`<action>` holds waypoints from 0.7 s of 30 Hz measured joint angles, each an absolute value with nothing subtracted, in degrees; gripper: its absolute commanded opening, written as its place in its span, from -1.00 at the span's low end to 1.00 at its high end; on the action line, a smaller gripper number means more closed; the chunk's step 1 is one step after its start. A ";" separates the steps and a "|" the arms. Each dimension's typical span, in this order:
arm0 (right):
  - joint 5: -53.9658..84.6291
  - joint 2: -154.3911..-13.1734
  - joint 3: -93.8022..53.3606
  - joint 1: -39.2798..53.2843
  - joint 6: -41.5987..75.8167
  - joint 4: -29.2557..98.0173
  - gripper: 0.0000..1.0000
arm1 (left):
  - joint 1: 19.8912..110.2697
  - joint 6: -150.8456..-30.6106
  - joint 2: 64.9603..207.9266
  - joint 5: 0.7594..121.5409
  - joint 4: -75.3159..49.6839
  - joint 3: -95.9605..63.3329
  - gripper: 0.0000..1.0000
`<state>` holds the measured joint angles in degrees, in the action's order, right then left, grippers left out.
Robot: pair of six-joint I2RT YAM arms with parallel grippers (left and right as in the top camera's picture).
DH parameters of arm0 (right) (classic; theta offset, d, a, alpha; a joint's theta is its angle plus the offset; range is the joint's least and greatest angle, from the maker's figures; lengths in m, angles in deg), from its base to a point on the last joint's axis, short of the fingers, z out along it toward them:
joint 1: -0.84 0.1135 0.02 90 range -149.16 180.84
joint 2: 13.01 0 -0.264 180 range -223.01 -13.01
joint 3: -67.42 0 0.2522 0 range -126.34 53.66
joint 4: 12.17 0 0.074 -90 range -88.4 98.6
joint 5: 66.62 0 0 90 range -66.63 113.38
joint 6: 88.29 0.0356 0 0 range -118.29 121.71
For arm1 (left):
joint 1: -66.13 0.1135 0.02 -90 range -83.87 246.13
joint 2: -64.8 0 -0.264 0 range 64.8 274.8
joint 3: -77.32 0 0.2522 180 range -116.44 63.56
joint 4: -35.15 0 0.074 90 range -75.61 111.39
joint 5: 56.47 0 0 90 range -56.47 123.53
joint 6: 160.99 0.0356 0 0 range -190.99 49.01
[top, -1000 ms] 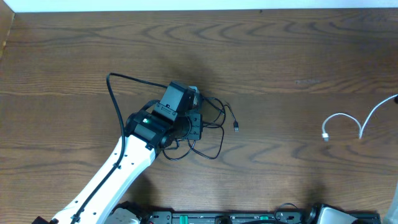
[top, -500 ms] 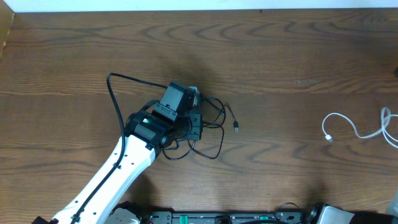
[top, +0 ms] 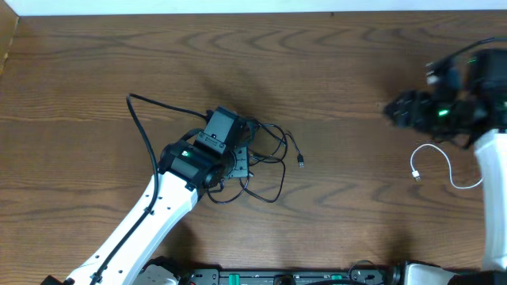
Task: Untangle cables
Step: 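Return the right gripper and grasp the black cable beside the left gripper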
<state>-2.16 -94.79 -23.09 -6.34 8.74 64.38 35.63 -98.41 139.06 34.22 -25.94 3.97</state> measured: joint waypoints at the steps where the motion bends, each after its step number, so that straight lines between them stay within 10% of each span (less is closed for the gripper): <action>1: -2.56 -94.83 -21.13 -4.55 8.72 63.70 0.42 | 35.63 -98.65 139.06 33.79 -25.90 3.97 -0.24; 21: -4.57 -102.22 3.55 26.86 28.58 18.87 0.29 | 38.58 -104.68 140.15 29.55 -27.93 3.97 -0.20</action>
